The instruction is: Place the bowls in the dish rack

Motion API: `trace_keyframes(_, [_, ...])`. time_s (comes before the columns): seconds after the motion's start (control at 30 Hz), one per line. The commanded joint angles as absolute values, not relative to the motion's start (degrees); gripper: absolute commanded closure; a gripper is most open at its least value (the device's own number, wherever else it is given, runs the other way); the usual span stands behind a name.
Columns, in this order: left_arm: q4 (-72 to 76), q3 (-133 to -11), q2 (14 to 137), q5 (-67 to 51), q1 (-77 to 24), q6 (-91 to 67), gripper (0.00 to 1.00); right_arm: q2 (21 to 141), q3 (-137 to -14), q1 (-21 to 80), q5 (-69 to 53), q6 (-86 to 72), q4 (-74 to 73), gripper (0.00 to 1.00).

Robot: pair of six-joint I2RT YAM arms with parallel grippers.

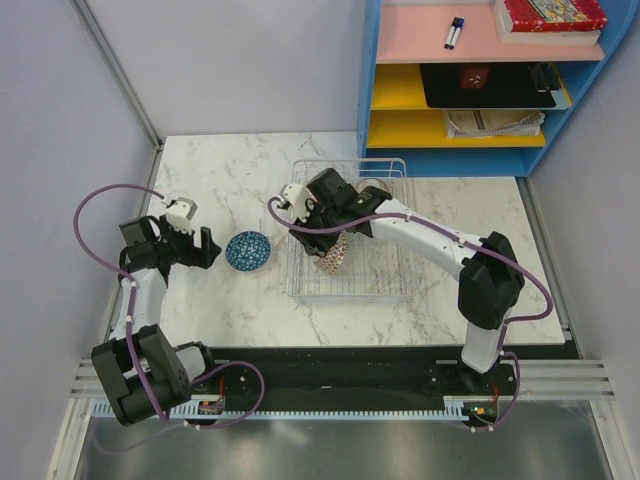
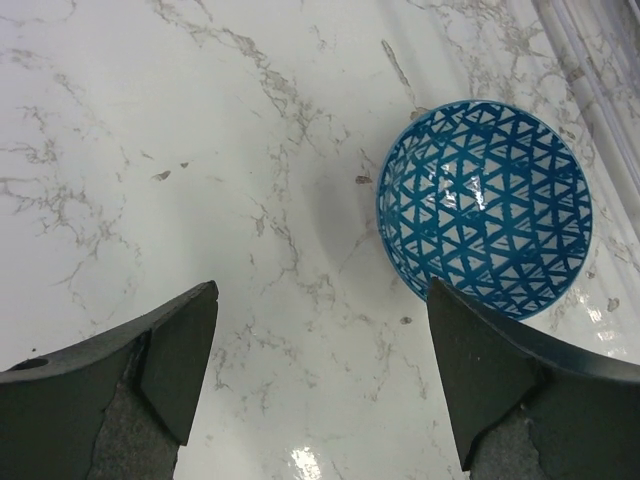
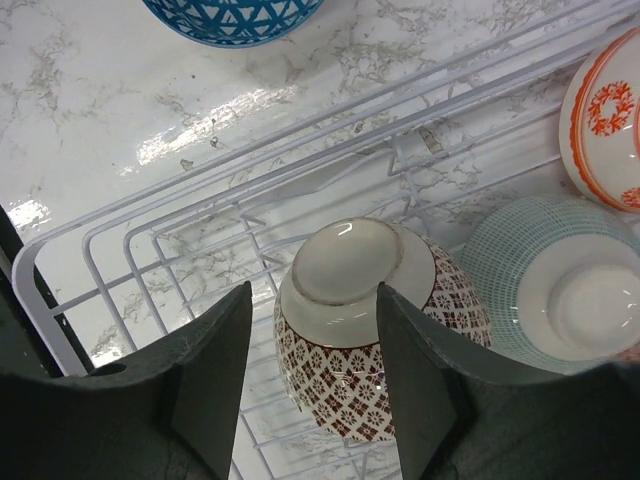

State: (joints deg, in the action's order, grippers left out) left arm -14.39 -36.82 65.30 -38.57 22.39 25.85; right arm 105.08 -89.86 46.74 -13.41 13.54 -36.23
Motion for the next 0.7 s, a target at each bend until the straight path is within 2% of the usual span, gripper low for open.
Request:
trace_keyframes(0.0, [-8.53,-36.39,64.60,-35.17,24.25,20.93,0.09,106.51,-98.25,49.74,-8.71,18.80,-39.89,0.40])
trace_keyframes(0.17, [-5.81,-36.82,67.06,-35.59,28.12,18.29,0.07,109.33,-103.52,54.05,-7.56,23.37,-42.54,0.40])
trace_keyframes(0.27, [-5.28,-37.61,69.16,-37.00,30.49,16.79,0.00,112.14,-106.51,56.51,-6.77,25.13,-42.98,0.40])
trace_keyframes(0.67, [-3.08,-36.92,68.91,-40.34,34.80,14.68,0.00,128.83,-118.64,62.05,-6.50,29.97,-43.86,0.38])
